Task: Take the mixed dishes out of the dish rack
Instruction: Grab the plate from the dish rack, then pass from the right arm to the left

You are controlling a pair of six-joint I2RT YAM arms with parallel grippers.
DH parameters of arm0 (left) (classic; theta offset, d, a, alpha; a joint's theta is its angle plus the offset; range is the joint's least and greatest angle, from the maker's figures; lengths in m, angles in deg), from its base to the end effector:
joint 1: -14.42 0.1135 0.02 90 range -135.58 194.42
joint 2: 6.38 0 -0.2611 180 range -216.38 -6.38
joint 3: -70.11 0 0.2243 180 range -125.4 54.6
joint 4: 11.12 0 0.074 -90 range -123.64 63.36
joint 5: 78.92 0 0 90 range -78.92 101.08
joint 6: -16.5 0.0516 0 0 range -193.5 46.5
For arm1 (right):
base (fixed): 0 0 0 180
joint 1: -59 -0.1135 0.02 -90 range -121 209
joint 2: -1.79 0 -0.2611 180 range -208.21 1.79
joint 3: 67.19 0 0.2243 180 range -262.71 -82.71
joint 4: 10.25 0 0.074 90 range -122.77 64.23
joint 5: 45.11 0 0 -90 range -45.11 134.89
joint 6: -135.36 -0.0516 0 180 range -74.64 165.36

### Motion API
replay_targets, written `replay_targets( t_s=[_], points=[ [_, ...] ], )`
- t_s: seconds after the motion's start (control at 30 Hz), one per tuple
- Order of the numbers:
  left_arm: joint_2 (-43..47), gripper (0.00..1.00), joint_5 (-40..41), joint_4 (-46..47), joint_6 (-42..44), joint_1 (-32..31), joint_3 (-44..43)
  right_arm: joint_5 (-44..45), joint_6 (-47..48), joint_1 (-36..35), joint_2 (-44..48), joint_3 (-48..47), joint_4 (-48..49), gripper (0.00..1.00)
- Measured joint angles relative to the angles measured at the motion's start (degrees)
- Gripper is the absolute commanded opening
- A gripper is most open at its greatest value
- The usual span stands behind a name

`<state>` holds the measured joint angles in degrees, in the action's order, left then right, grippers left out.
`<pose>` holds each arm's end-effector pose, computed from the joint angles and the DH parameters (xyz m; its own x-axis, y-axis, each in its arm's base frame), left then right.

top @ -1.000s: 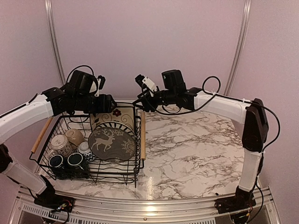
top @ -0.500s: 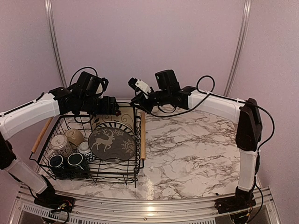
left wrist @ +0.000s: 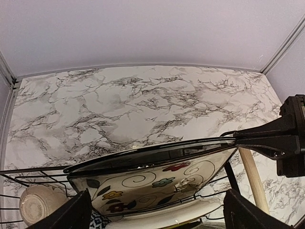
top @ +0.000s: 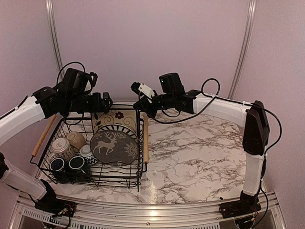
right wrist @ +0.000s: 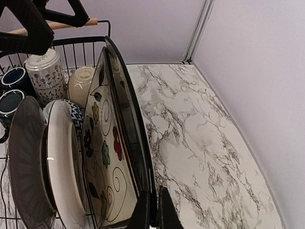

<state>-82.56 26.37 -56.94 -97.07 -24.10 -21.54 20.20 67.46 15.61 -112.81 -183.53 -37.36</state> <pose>0.2280 -0.1641 0.3643 -0.5314 -0.0700 -0.8442 0.2294 0.9475 -0.2229 0.3210 0.3331 0.3059 0.0495 -0.4236 -0.9045 -0.9496 0.2608 -0.1741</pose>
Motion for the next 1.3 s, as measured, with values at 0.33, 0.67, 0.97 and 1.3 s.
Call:
replay_targets(
  t_s=[0.33,0.67,0.97,1.3],
  points=[
    [4.1,0.98,-9.5,0.6,2.0,11.7,1.0,1.9,-4.2,0.0,2.6,4.8,4.6,0.0],
    [-2.1,0.89,-22.5,2.5,14.2,15.1,-2.6,1.8,-6.6,0.0,3.4,3.8,6.4,0.0],
    [-9.1,0.73,-28.3,-2.3,28.2,17.6,-12.5,1.0,-6.9,-0.1,3.5,3.7,6.5,0.0],
    [-18.6,0.59,-46.8,-4.9,43.3,12.2,-21.2,0.4,-7.1,-0.1,3.5,3.7,6.5,0.0]
  ],
)
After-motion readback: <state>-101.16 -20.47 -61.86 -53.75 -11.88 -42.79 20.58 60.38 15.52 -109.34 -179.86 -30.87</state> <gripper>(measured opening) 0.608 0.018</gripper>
